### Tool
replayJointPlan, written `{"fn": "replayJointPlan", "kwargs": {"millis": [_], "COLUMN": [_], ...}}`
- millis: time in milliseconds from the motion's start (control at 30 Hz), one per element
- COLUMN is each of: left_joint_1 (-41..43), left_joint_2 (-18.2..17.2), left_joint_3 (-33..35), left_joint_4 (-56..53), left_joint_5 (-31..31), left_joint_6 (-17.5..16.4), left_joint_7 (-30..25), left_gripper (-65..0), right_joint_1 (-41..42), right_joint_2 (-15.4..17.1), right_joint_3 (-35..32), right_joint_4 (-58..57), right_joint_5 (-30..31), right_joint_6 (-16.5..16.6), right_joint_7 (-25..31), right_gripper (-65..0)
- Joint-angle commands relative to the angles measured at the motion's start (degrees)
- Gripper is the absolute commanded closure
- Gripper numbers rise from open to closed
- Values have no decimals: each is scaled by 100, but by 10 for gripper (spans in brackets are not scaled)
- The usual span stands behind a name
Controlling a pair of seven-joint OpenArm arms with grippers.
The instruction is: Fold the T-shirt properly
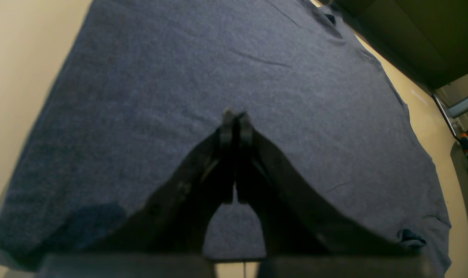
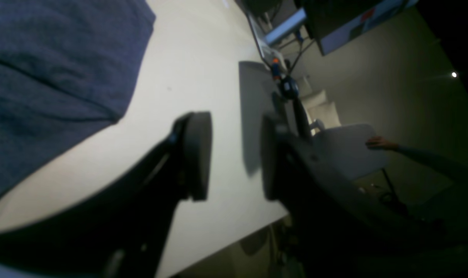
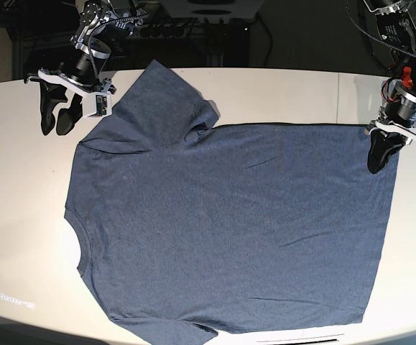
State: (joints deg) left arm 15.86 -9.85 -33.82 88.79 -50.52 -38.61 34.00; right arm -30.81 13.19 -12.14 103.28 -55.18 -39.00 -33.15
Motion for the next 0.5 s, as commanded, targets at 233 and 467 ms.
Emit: {"fn": "replayJointPlan", "kwargs": {"millis": [233,467], "left_joint_1": [-81,-356], "left_joint_2": [-79,-79], "left_joint_3": [-20,197], "left_joint_4": [83,83], "left_joint_5": [-2083,-3112], "left_joint_6": [-139,-139], "left_joint_7": [894,1698], "left_gripper": [0,0], "right_joint_1": [-17,-37], "right_joint_2": [26,26], "right_joint_3": [17,17], "right_joint_4": [96,96], "right_joint_5": [-142,-144], "right_joint_6": [-100,-100], "right_joint_7": [31,-48], "right_gripper": [-221,-221]}}
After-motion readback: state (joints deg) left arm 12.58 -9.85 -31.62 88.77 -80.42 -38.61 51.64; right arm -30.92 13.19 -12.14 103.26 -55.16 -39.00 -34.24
